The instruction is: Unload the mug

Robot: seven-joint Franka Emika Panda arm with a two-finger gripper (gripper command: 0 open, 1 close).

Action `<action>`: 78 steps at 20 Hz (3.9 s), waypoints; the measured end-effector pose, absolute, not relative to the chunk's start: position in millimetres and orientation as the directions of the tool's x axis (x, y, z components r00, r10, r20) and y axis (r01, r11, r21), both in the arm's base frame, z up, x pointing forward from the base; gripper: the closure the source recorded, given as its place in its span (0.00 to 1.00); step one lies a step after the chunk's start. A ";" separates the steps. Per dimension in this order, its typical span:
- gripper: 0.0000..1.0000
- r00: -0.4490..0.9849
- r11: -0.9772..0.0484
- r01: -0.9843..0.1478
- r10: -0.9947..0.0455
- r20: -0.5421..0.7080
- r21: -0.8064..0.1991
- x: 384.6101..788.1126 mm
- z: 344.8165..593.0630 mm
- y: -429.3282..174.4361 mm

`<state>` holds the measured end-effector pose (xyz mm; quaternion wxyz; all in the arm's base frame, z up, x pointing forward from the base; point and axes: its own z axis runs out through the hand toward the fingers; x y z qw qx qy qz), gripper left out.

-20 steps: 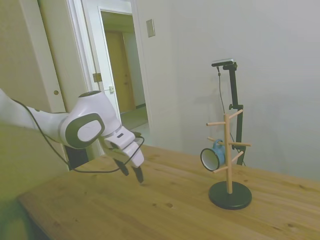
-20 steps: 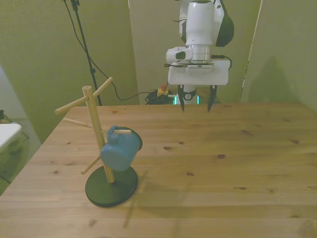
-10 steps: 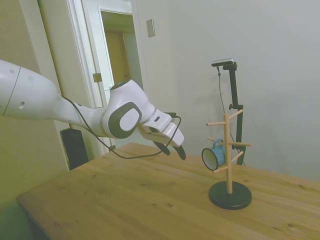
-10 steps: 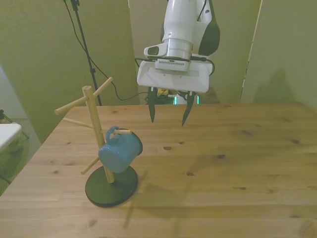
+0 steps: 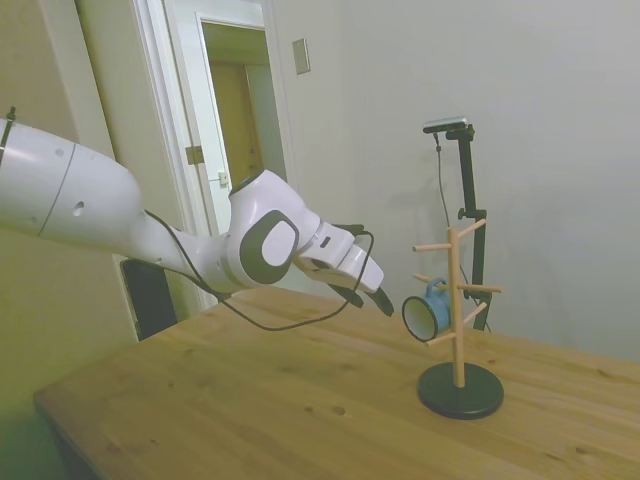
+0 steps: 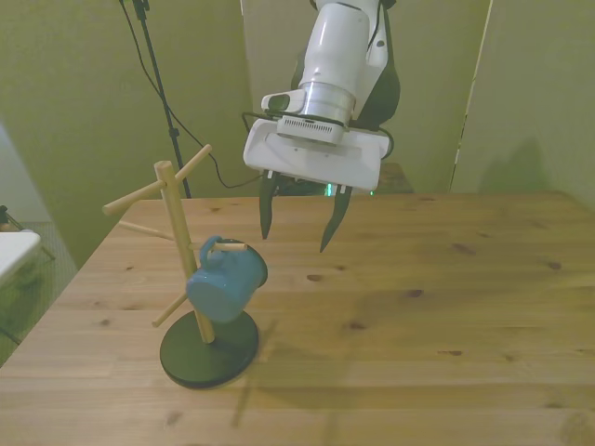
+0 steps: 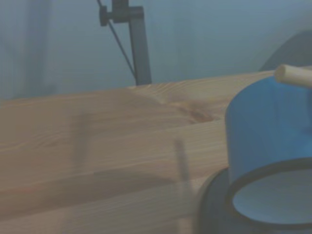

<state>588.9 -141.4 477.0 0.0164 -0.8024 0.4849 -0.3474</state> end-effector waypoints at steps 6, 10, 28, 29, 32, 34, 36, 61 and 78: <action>0.00 0.225 -0.503 -0.766 -0.793 0.566 -0.401 602.6 462.5 -147.0; 0.00 0.203 -0.490 -0.765 -0.800 0.565 -0.418 617.2 454.9 -151.4; 1.00 0.101 -0.449 -0.774 -0.784 0.613 -0.446 651.0 435.2 -180.9; 1.00 0.102 -0.449 -0.775 -0.784 0.613 -0.446 651.6 434.1 -181.0; 1.00 0.103 -0.449 -0.774 -0.784 0.612 -0.446 652.1 432.6 -180.4; 1.00 0.104 -0.449 -0.774 -0.786 0.610 -0.447 652.5 432.1 -179.2; 1.00 0.105 -0.450 -0.773 -0.787 0.608 -0.448 652.9 431.8 -178.0; 1.00 0.131 -0.469 -0.765 -0.785 0.605 -0.442 654.1 432.3 -169.1; 1.00 0.140 -0.476 -0.748 -0.794 0.591 -0.462 620.6 457.1 -148.4</action>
